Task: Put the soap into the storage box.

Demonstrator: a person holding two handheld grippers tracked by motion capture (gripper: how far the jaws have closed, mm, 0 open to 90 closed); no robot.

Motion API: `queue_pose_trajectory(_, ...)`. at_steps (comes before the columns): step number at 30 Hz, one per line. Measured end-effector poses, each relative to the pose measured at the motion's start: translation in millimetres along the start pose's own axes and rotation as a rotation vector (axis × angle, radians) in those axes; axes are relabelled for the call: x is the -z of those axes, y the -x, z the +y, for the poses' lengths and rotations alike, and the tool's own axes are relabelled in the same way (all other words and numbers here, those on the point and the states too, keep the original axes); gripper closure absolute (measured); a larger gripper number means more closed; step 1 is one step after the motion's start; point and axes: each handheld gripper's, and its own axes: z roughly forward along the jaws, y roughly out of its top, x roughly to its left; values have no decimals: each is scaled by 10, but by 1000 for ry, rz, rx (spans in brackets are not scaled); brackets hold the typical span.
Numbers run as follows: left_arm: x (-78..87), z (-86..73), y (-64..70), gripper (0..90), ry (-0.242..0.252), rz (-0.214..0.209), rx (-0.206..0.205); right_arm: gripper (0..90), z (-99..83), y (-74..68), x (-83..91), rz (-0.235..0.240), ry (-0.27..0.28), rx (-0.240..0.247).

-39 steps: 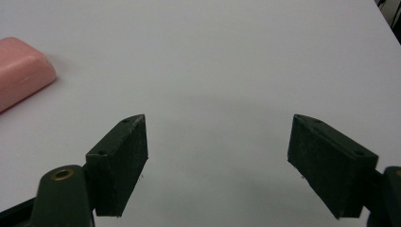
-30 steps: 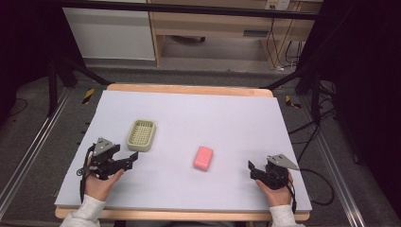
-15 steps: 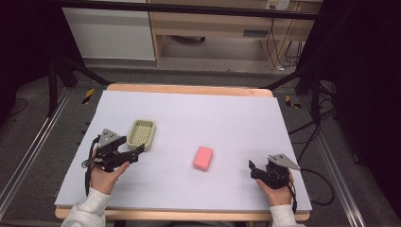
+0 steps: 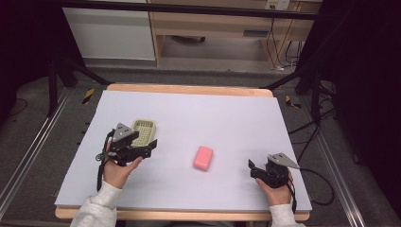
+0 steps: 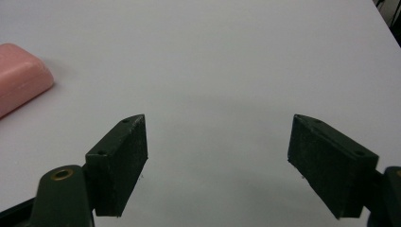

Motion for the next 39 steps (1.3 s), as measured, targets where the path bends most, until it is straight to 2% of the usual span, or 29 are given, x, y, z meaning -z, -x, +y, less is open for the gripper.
queue_pose_trajectory(13,-243,104,329,220,-14,-34,-58,206,-4,-4,-4,3,-2,8)
queue_pose_trajectory(39,-601,135,776,222,-70,-116,-103,211,-1,2,-10,2,-6,5)
